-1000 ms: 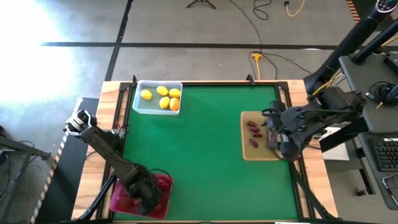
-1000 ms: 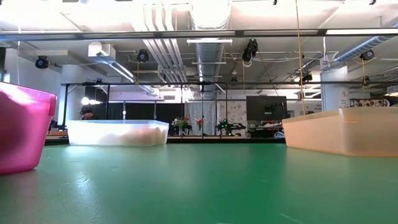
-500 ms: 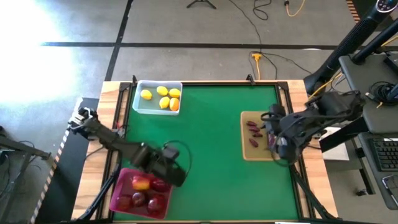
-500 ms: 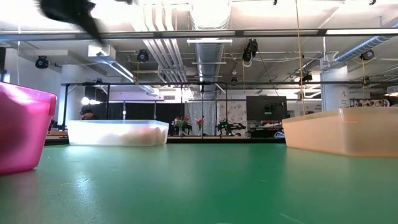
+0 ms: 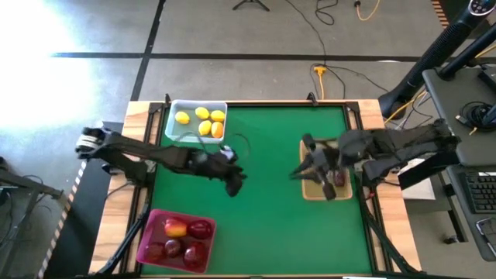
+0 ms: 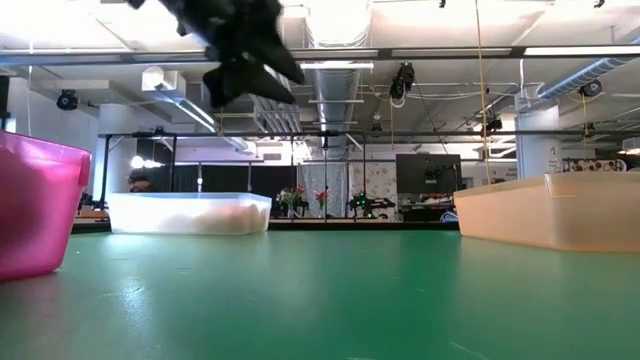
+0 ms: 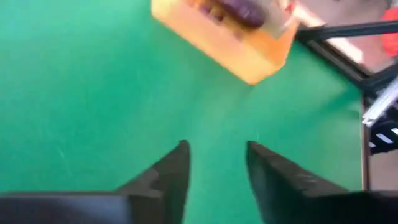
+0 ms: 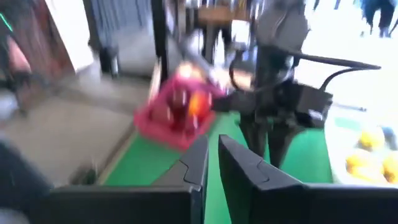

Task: Sort produce into baskets
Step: Return to Home Position

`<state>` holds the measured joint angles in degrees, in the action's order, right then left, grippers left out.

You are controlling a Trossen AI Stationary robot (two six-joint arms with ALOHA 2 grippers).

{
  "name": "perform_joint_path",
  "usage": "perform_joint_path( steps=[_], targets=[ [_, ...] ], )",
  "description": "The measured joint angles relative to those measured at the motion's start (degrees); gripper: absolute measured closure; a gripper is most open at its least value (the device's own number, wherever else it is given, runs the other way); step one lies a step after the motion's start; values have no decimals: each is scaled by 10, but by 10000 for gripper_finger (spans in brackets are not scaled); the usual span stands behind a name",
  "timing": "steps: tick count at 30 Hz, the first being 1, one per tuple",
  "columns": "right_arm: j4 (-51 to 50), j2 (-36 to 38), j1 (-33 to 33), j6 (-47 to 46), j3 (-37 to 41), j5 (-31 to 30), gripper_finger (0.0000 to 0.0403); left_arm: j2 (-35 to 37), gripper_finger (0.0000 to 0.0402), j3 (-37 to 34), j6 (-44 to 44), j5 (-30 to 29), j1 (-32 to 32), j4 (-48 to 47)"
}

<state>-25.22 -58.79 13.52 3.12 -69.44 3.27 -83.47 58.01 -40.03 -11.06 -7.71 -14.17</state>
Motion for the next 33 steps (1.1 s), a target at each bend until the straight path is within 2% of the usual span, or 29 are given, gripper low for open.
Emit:
perform_joint_path(
  steps=[2, 3, 5, 7, 9, 11, 13, 15, 18, 20, 23, 27, 33],
  targets=[
    [83, 24, -36, -35, 42, 34, 374, 49, 299, -42, 39, 4, 14, 26],
    [110, 37, -51, -67, 59, 29, 373, 78, 322, -64, 51, 10, 21, 32],
    [115, 61, -78, -121, 84, -27, 369, 142, 366, -101, 74, 11, 31, 24],
    [80, 82, -100, -132, 101, -100, 366, 202, 392, -132, 97, -16, 36, -8],
    [16, 105, -111, -126, 118, -149, 364, 251, 386, -159, 113, -59, 37, -37],
    [-4, 119, -114, -133, 133, -179, 365, 298, 368, -178, 86, -69, 37, -56],
    [1, 129, -114, -158, 160, -209, 364, 337, 352, -197, 45, -64, 35, -50],
    [56, 132, -114, -143, 195, -242, 364, 366, 340, -226, 81, -61, 29, -33],
    [197, 139, -115, -36, 282, -204, 364, 415, 331, -289, 212, -59, 22, 63],
    [332, 146, -117, 0, 341, -164, 364, 462, 328, -332, 242, -61, 26, 144],
    [452, 166, -120, 15, 412, -156, 364, 537, 327, -407, 270, -65, 27, 184],
    [441, 194, -121, 13, 474, -185, 364, 634, 326, -481, 290, -64, 27, 215],
    [520, 250, -121, 3, 555, -179, 364, 751, 326, -537, 327, -95, 27, 215]
  ],
)
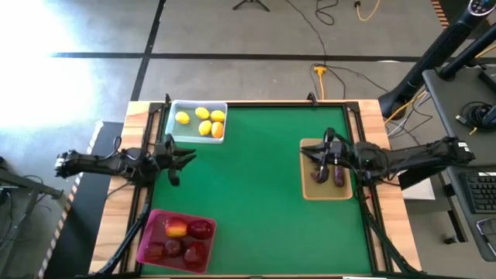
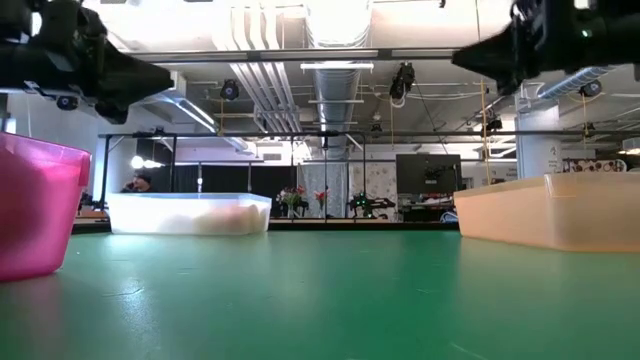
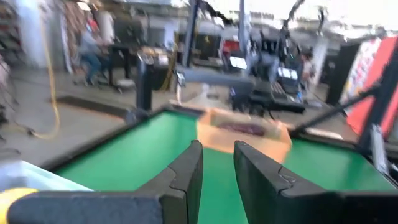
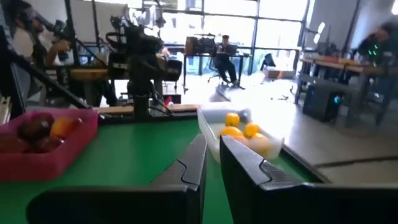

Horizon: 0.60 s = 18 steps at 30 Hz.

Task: Sort produce into baskets
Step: Return to Home Position

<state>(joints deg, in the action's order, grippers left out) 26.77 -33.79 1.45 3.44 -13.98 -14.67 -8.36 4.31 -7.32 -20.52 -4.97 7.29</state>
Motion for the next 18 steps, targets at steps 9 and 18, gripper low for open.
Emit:
perform_joint_path(
  steps=[9, 18],
  targets=[
    [-18, 112, 0, -65, 78, -7, 364, 83, 326, -35, 58, -26, 0, -8],
    [-226, 250, 0, -33, 72, -36, 364, 84, 326, -35, 68, -25, -1, -9]
  ],
)
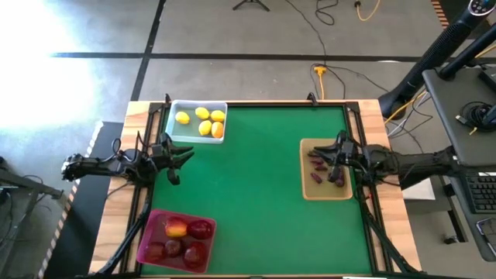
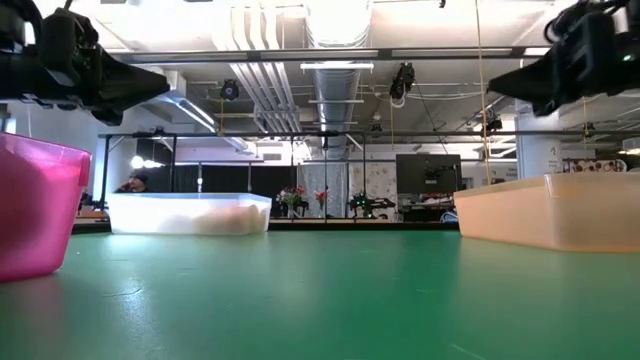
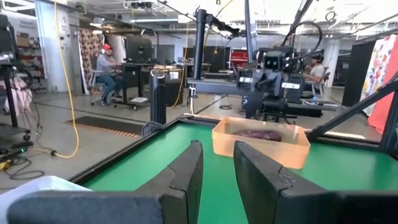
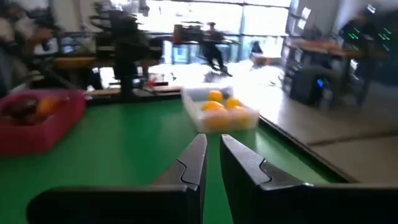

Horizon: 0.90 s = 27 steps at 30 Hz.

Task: Sort produce into baskets
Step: Return to Home Position

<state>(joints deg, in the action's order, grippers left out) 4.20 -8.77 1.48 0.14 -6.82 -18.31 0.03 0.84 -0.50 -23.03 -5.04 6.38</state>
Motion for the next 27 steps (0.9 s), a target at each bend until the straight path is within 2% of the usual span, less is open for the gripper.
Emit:
perform_joint_path(
  steps=[5, 12, 15, 17, 18, 24, 27],
  targets=[
    [-96, 88, 0, 15, -13, 12, 364, 0, 326, -2, -9, 0, -2, -11],
    [-95, 72, 1, -15, 1, 65, 364, -3, 326, -2, 12, 6, -4, -23],
    [-85, 77, 1, -32, 22, 68, 364, -4, 326, -2, 62, 32, -4, -26],
    [-42, 81, 1, -33, 48, 68, 364, -4, 326, -2, 80, 50, -4, -26],
    [-14, 82, 1, -31, 61, 69, 364, -2, 326, -2, 81, 59, -4, -28],
    [-7, 79, 1, 11, 61, 73, 364, -3, 326, -2, 68, 112, -4, -35],
    [-9, 77, 1, -27, 61, 78, 364, -16, 326, -2, 48, 135, -4, -41]
  ],
)
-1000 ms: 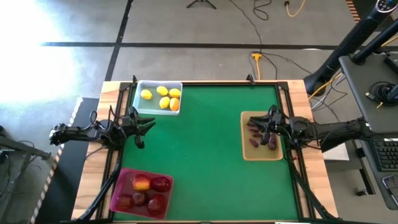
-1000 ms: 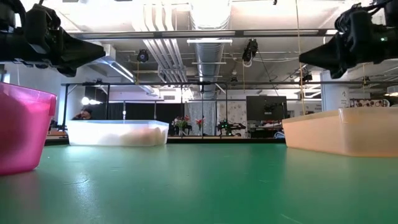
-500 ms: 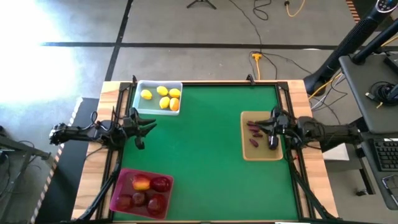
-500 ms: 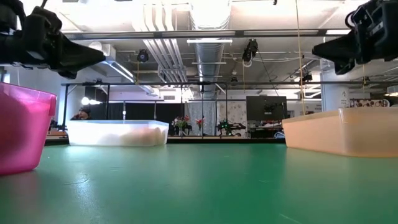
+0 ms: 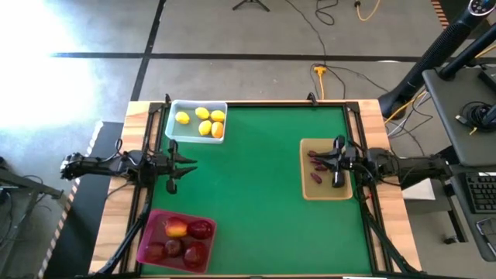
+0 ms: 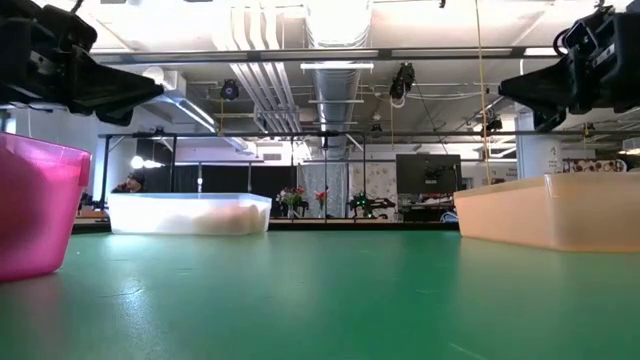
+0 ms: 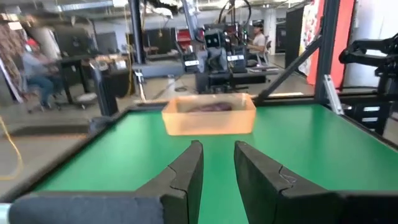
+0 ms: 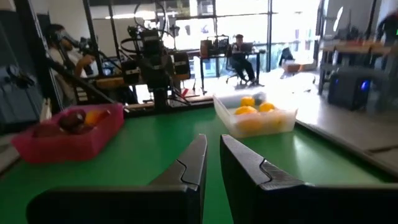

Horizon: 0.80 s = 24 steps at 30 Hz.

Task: Sort produce into baskets
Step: Return to Home Position

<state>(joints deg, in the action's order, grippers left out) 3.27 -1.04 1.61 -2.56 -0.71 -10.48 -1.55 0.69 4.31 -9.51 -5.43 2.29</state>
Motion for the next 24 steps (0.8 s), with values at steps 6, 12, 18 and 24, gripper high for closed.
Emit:
perform_joint_path(
  steps=[6, 12, 18, 24],
  targets=[
    [-1, -5, 0, -49, 0, 0, 364, -24, 326, 3, -35, 1, 0, -4],
    [0, -6, 0, -49, 0, 0, 364, -36, 326, 3, -36, 1, 0, -4],
    [0, -6, 0, -49, 0, 0, 364, -45, 326, 4, -36, 1, 0, -3],
    [0, -6, 0, -49, 0, 0, 364, -49, 326, 4, -36, 1, 0, -3]
  ],
)
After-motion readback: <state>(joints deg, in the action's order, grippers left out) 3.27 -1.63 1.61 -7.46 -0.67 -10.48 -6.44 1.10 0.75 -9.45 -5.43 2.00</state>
